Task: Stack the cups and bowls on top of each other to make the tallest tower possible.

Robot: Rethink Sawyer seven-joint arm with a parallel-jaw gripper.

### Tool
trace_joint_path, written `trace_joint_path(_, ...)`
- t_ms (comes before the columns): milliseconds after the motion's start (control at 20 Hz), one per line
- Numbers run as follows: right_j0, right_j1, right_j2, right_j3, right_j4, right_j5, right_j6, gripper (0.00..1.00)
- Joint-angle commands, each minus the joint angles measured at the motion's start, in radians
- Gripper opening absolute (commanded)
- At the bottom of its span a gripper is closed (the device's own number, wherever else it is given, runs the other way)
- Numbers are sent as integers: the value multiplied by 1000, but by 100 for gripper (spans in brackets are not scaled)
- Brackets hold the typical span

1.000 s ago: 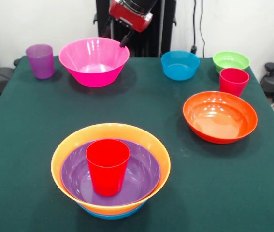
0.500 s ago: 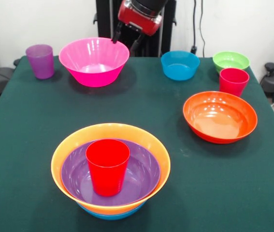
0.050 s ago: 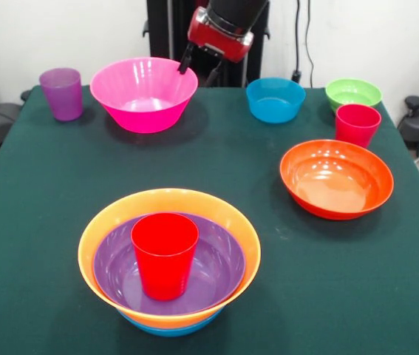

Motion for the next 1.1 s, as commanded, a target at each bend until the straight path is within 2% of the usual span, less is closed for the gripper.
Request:
trace_joint_path(50,-3,102,104,-35,1,-99,157,100)
trace_joint_path(350,11,155,84,-64,-20,-132,131,100)
trace_joint_path(800,4,177,75,-82,-27,-192,117,100)
trace_joint_path(850,1,176,78,-82,-25,-200,117,0)
trace_joint_path(950,42,177,36,-107,-49,-185,86,0)
trace_joint_path(1100,66,142,3,-101,-37,-125,85,0)
